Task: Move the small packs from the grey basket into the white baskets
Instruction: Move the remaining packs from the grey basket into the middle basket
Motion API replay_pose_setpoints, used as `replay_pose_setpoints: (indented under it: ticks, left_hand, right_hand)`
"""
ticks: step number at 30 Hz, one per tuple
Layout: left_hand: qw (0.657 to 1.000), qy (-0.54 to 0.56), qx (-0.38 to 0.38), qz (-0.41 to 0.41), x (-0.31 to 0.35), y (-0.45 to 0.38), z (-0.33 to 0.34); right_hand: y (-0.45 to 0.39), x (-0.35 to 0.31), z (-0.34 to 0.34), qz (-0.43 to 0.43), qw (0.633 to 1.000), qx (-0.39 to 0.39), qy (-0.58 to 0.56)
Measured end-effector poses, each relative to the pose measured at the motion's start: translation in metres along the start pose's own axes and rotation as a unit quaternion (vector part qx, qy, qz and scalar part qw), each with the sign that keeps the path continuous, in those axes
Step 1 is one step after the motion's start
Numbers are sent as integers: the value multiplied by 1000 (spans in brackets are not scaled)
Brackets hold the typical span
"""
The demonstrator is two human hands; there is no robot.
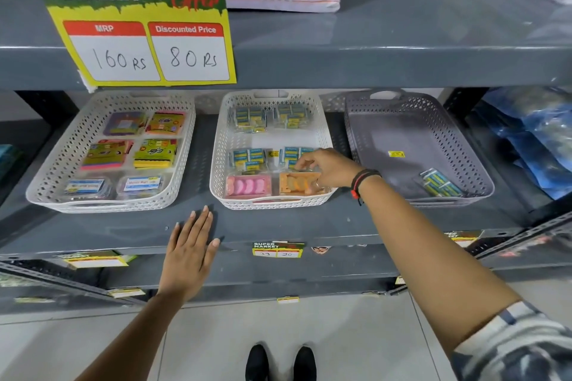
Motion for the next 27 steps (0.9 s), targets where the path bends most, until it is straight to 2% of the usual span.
replay_pose_setpoints:
  ticks: [4, 6, 8, 10, 12, 15, 20, 27]
  left_hand:
    - [1000, 3, 4, -1, -1, 0, 1]
    - [1000, 10, 5, 1, -1, 0, 1]
    - [1000, 10, 5, 4, 0, 0, 1]
    - [1000, 10, 5, 3, 1, 0, 1]
    - [1000, 12, 4, 0, 1, 0, 0]
    - [1000, 16, 3, 0, 2, -1, -1]
    - [1000, 11, -1, 2, 0, 0, 1]
    - [1000, 16, 0, 5, 2, 0, 0]
  right_hand:
    - [22, 30, -50, 26, 981, 167, -92]
    - [40, 61, -73, 71, 964, 245, -79]
    - [60, 102, -87, 136, 947, 288, -37]
    - [76, 149, -86, 228, 937, 264, -7]
    - [92, 192, -72, 320, 927, 198, 12]
    - [110, 229, -57, 383, 915, 115, 54]
    - [111, 248, -48, 396, 913, 51, 86]
    - [112, 243, -55, 406, 902, 99, 108]
Point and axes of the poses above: each hand's wrist, its own y-axis away from the middle knuckle, its own z-axis out of the palm, x = y × z, the point moved 8 cm from there along -y, towards the middle knuckle, and after that the axes turned 4 degrees about y, right-handed, at the moved point
